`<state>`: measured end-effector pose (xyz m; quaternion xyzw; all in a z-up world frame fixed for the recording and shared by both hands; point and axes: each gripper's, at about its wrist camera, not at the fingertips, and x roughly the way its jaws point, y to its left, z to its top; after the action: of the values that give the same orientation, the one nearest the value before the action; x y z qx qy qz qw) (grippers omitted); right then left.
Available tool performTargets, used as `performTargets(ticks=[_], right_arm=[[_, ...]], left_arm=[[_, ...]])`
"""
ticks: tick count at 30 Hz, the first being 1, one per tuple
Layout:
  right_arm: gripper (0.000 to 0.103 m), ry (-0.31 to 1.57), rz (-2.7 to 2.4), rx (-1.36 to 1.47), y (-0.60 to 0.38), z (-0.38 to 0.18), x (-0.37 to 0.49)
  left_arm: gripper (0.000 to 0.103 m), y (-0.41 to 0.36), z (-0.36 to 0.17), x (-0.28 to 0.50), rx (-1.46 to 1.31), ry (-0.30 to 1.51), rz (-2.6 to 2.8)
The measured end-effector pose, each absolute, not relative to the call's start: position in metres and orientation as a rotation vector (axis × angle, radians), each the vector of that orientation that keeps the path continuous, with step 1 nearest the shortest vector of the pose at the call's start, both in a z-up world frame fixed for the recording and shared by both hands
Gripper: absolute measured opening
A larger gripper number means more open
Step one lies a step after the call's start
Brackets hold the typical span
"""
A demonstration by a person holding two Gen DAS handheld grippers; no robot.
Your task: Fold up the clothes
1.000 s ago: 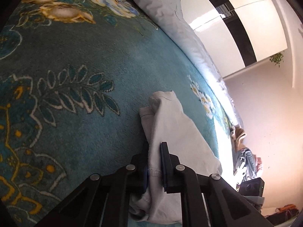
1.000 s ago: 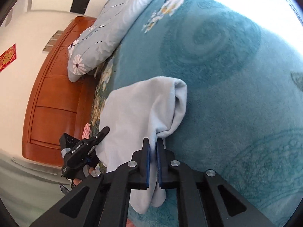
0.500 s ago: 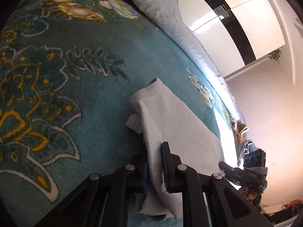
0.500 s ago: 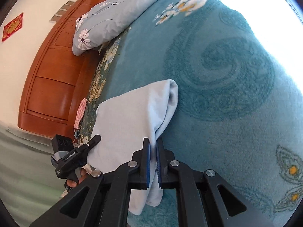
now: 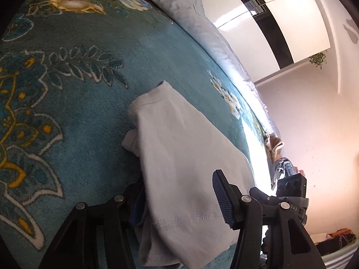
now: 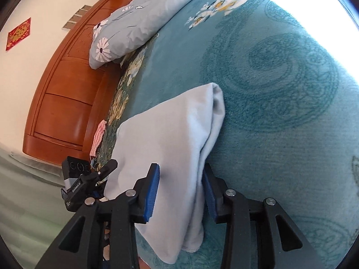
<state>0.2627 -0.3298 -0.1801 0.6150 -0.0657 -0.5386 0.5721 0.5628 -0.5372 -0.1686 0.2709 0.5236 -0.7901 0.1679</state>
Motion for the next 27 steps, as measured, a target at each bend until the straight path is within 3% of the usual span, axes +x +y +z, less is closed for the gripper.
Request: performTargets(ticks=[1,2,3,7,11,20,27], right_arm=[[0.035,-0.161,-1.258,1.436,-0.33,-0.179,0.264],[0.023,-0.158,-1.263,1.429,-0.33,-0.178,0.266],[0.01,-0.147,-1.271,1.424,-0.331,-0.176,0.267],[0.007,-0.098,-1.275,1.385,-0.34,-0.159,0.271],[0.006,-0.016,-1.241,1.302,-0.376,-0.123,0.283],[0.006,-0.008,-1.176,1.162,-0.515,-0.085,0.325],[0.006,0.075,-1.173,1.275,-0.58,-0.149,0.353]], left_arm=[[0.039,-0.538,-0.17,0.564,0.757,1.503,-2.245],[0.017,-0.54,-0.171,0.566,0.746,1.512,-2.237],[0.015,-0.542,-0.173,0.568,0.738,1.52,-2.231],[0.013,-0.549,-0.165,0.572,0.722,1.507,-2.265],[0.013,-0.573,-0.125,0.57,0.716,1.337,-2.324],[0.013,-0.701,-0.057,0.613,0.701,1.069,-2.251],[0.013,-0.766,-0.141,0.639,0.737,1.247,-2.02]])
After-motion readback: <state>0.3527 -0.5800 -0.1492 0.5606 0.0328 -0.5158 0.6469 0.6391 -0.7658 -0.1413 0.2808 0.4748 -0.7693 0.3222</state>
